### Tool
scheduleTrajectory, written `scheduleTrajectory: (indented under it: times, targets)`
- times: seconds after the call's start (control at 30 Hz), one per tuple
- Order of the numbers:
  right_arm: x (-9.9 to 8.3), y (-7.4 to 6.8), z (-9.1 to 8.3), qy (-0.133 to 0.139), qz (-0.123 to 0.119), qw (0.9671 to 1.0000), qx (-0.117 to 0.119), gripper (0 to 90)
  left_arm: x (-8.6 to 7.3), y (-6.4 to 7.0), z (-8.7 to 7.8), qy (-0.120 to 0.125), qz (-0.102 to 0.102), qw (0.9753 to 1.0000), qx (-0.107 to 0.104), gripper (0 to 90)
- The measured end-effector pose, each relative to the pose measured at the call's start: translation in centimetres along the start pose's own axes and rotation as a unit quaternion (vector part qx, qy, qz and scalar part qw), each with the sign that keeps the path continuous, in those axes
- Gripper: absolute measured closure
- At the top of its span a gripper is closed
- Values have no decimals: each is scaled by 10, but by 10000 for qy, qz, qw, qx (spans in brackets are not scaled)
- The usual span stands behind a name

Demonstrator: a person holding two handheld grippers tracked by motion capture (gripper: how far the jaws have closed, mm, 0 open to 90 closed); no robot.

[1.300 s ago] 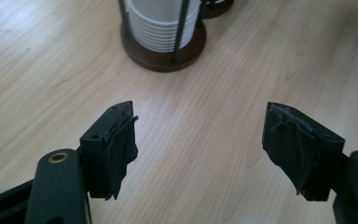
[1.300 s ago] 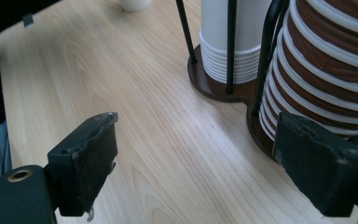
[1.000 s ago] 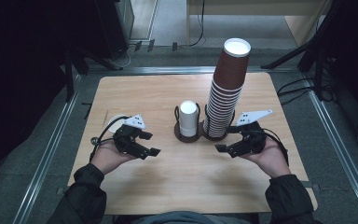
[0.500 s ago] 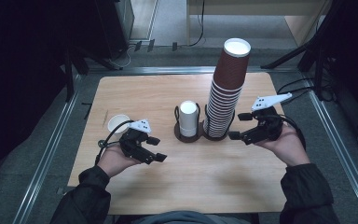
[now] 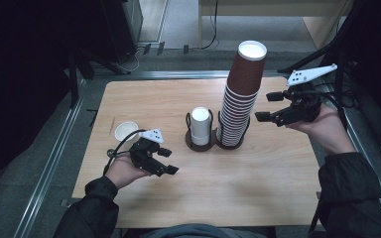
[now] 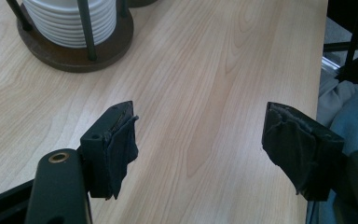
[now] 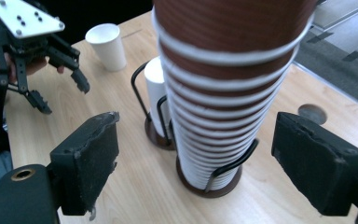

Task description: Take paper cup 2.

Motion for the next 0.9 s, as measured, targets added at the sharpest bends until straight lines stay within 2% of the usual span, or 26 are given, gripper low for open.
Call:
scheduleTrajectory:
  times: [0.07, 0.13, 0.27, 0.4, 0.5, 0.6, 0.9]
  targets:
    - [7, 4, -3, 27, -25, 10000, -32, 150, 1, 0, 0, 40, -70, 10000, -48, 259]
    - [13, 7, -5, 31, -55, 10000, -37, 149, 0, 0, 0, 15, -55, 10000, -45, 259]
    - [27, 13, -8, 62, -132, 9999, -58, 145, -1, -1, 0, -4, 5, 10000, 41, 259]
    - [41, 20, -9, 194, -116, 9997, 21, 139, -3, -3, -4, 31, -40, 10000, 84, 262]
    - [50, 24, -8, 173, -106, 9998, -49, 135, -3, -4, -5, 37, -47, 10000, 66, 262]
    - [61, 27, -5, 280, -85, 9996, -46, 132, -4, -4, -4, -9, -16, 10000, 76, 262]
    - [85, 28, 6, 353, -176, 9991, -153, 114, -5, -4, -2, -148, 40, 9998, 143, 263]
Point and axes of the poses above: each handheld gripper's, and its own axes: z roughly forward along the jaws, x roughly out of its top, y roughly to its right, the point moved 3 cm from there along z, roughly forward along the jaws, and after that the axes turned 12 degrees about -z, right-handed, at the moved point
